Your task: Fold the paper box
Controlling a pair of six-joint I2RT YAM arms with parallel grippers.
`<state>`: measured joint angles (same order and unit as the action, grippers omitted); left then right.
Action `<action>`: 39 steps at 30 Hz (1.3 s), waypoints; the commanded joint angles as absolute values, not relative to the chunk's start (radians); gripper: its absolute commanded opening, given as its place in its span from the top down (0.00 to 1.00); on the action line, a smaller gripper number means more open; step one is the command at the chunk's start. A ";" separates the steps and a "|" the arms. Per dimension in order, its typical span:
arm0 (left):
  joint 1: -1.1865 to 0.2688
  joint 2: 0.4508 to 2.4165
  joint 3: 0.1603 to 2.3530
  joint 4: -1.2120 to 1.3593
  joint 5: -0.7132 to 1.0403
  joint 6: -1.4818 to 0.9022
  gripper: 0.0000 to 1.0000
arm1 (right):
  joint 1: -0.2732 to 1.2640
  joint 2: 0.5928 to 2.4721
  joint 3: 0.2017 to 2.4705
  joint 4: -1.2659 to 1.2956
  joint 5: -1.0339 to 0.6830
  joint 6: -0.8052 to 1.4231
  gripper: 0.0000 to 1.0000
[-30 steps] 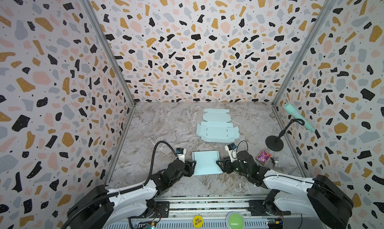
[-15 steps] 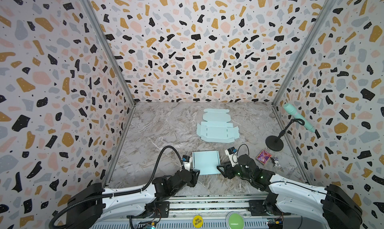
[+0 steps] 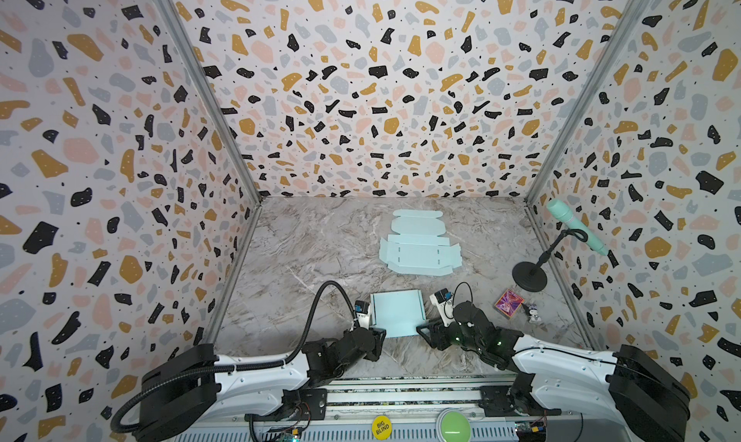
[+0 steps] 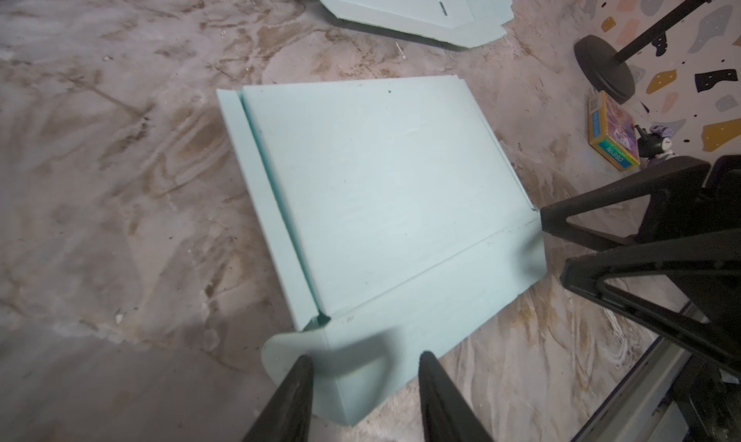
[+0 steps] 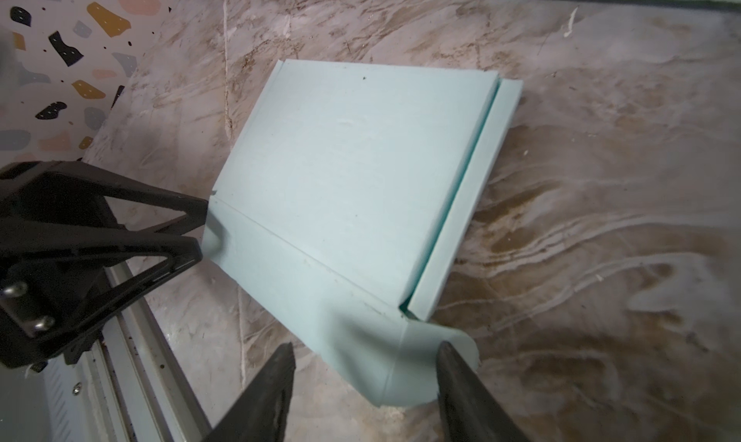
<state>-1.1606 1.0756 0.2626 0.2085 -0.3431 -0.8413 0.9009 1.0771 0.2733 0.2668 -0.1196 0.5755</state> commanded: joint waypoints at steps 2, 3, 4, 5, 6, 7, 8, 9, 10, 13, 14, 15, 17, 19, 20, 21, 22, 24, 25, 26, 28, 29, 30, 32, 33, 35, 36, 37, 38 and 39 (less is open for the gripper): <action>-1.173 1.078 0.267 0.277 -0.360 -0.855 0.55 | 0.920 1.092 0.259 0.296 -0.129 0.594 0.42; -1.175 1.079 0.267 0.281 -0.360 -0.856 0.55 | 0.921 1.098 0.260 0.299 -0.133 0.595 0.42; -1.177 1.078 0.268 0.285 -0.358 -0.856 0.55 | 0.923 1.100 0.259 0.304 -0.138 0.597 0.42; -1.178 1.078 0.271 0.288 -0.357 -0.856 0.55 | 0.923 1.103 0.259 0.312 -0.148 0.601 0.42; -1.181 1.078 0.274 0.289 -0.356 -0.854 0.55 | 0.925 1.104 0.259 0.318 -0.155 0.604 0.42; -1.184 1.078 0.277 0.286 -0.360 -0.853 0.55 | 0.927 1.104 0.262 0.322 -0.160 0.607 0.42; -1.187 1.075 0.280 0.281 -0.363 -0.854 0.55 | 0.930 1.102 0.266 0.318 -0.163 0.606 0.42; -1.190 1.070 0.280 0.281 -0.365 -0.855 0.55 | 0.931 1.098 0.271 0.312 -0.161 0.606 0.42; -1.190 1.060 0.275 0.283 -0.366 -0.858 0.55 | 0.933 1.090 0.274 0.302 -0.155 0.606 0.42; -1.190 1.016 0.261 0.267 -0.385 -0.866 0.55 | 0.932 1.052 0.282 0.256 -0.116 0.597 0.41; -1.189 0.995 0.262 0.236 -0.401 -0.864 0.55 | 0.933 1.036 0.286 0.237 -0.098 0.593 0.40; -1.188 0.975 0.264 0.210 -0.415 -0.860 0.55 | 0.931 1.020 0.290 0.219 -0.086 0.589 0.39; -1.186 0.928 0.271 0.165 -0.446 -0.849 0.54 | 0.927 0.994 0.300 0.196 -0.068 0.580 0.35; -1.165 0.886 0.283 0.122 -0.462 -0.819 0.50 | 0.917 0.981 0.308 0.186 -0.065 0.569 0.32; -1.141 0.874 0.287 0.106 -0.457 -0.803 0.47 | 0.912 0.984 0.312 0.185 -0.065 0.564 0.31; -1.104 0.864 0.289 0.092 -0.443 -0.785 0.44 | 0.905 0.990 0.317 0.185 -0.067 0.558 0.29; -1.064 0.858 0.291 0.085 -0.421 -0.766 0.41 | 0.894 1.002 0.322 0.188 -0.073 0.553 0.28; -0.990 0.851 0.291 0.098 -0.371 -0.731 0.38 | 0.873 1.021 0.328 0.202 -0.089 0.546 0.28; -0.952 0.851 0.293 0.112 -0.343 -0.715 0.37 | 0.861 1.030 0.331 0.211 -0.100 0.546 0.28; -0.925 0.856 0.296 0.123 -0.321 -0.702 0.35 | 0.852 1.035 0.331 0.221 -0.106 0.546 0.29; -0.888 0.882 0.315 0.139 -0.296 -0.675 0.32 | 0.839 1.046 0.330 0.245 -0.114 0.546 0.29; -0.879 0.898 0.324 0.146 -0.289 -0.666 0.31 | 0.834 1.053 0.330 0.256 -0.118 0.548 0.30; -0.877 0.923 0.334 0.161 -0.278 -0.657 0.30 | 0.824 1.066 0.330 0.268 -0.130 0.549 0.30; -0.876 0.977 0.356 0.192 -0.252 -0.644 0.25 | 0.809 1.093 0.328 0.299 -0.154 0.552 0.32; -0.876 1.015 0.371 0.201 -0.238 -0.637 0.20 | 0.804 1.107 0.327 0.313 -0.160 0.554 0.33; -0.877 1.084 0.404 0.193 -0.225 -0.622 0.12 | 0.800 1.133 0.329 0.329 -0.165 0.549 0.36; -0.877 1.118 0.415 0.196 -0.221 -0.618 0.09 | 0.800 1.146 0.333 0.330 -0.164 0.544 0.37; -0.877 1.146 0.416 0.211 -0.217 -0.617 0.06 | 0.800 1.158 0.334 0.329 -0.163 0.542 0.38; -0.876 1.166 0.414 0.225 -0.215 -0.619 0.03 | 0.799 1.164 0.333 0.334 -0.160 0.542 0.38; -0.876 1.188 0.411 0.243 -0.217 -0.620 0.01 | 0.799 1.170 0.330 0.340 -0.159 0.540 0.39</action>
